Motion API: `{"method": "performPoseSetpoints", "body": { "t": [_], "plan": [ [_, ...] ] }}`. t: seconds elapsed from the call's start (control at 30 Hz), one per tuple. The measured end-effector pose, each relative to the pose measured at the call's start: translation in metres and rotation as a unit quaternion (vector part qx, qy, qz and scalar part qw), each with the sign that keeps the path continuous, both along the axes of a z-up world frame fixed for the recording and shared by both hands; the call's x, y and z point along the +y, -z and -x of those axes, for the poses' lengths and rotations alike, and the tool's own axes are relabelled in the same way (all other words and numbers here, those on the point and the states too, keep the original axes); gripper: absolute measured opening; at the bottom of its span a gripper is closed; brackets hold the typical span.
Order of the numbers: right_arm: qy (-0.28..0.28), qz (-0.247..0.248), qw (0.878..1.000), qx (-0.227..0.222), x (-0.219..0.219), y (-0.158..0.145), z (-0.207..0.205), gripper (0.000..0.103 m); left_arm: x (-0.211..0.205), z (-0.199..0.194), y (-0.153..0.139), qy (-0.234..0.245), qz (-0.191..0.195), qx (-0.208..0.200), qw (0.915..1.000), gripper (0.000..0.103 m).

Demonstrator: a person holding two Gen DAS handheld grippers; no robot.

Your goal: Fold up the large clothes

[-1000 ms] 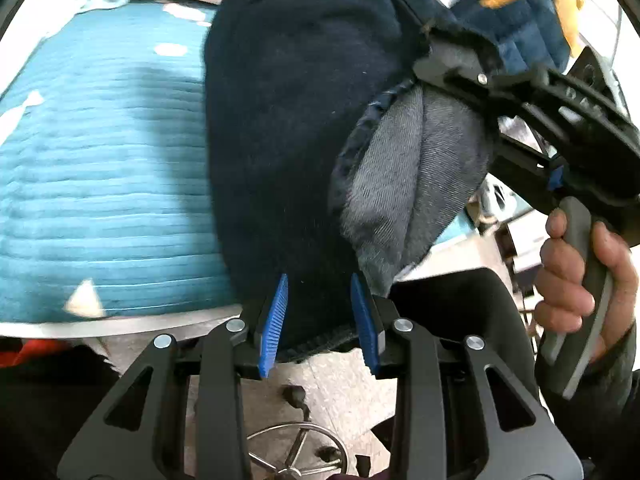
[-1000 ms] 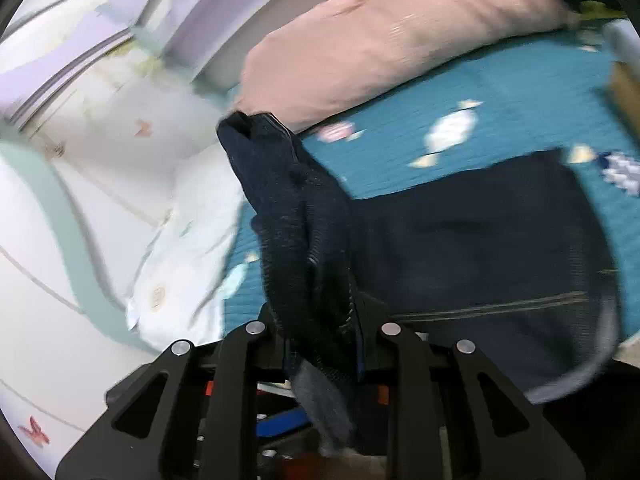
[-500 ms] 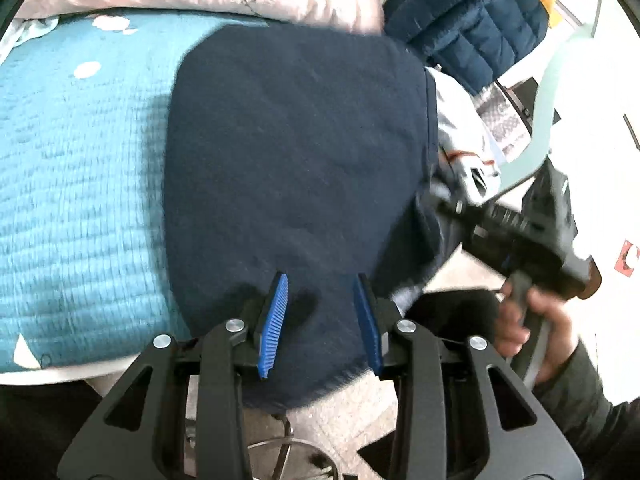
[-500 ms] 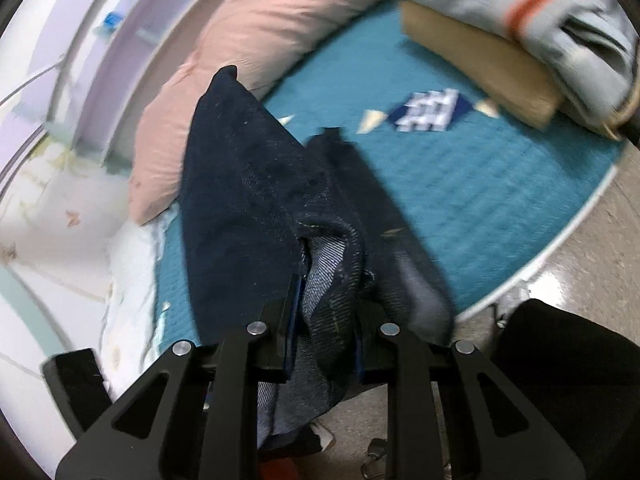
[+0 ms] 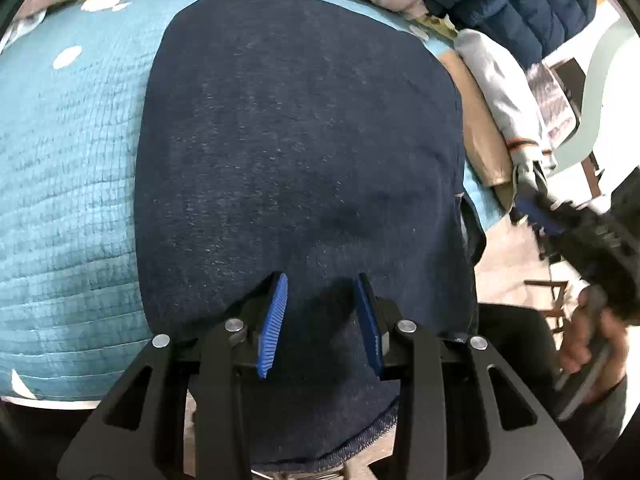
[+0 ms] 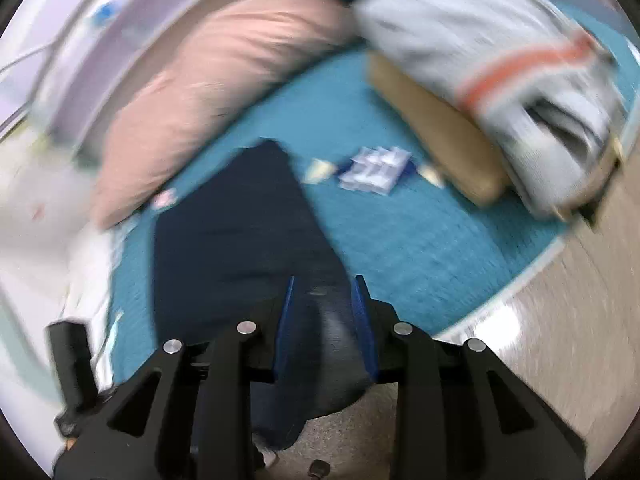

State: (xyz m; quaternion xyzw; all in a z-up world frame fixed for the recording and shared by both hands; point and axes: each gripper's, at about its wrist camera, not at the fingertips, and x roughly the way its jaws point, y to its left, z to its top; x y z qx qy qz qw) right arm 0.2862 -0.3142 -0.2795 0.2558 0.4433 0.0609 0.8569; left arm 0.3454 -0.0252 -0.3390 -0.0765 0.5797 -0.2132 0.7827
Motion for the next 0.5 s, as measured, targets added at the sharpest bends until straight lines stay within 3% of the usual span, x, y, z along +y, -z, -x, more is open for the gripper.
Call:
{"method": "performPoseSetpoints", "body": {
  "t": [0.1,0.23,0.33,0.4,0.5],
  "plan": [
    [-0.072,-0.015,0.997,-0.008,0.029,-0.007,-0.011,0.029,-0.007,0.007,-0.008,0.013,-0.009,-0.015,0.9998,0.036],
    [-0.1,-0.018,0.994,0.027,0.056,0.029,-0.049,0.029,-0.015,-0.003,-0.035,0.016,0.004,-0.059,0.9981,0.036],
    [-0.108,-0.029,0.99,0.09,0.061,0.074,-0.075,0.022,-0.019,-0.033,-0.049,0.009,0.03,-0.064,0.9974,0.038],
    [-0.113,-0.016,0.99,0.087,0.065,0.078,-0.081,0.022,-0.028,-0.059,-0.052,0.011,0.047,-0.064,0.9968,0.038],
    [-0.117,-0.026,0.989,0.088,0.063,0.074,-0.082,0.024,-0.046,-0.102,-0.047,0.01,0.017,-0.065,0.9977,0.038]
  ]
}}
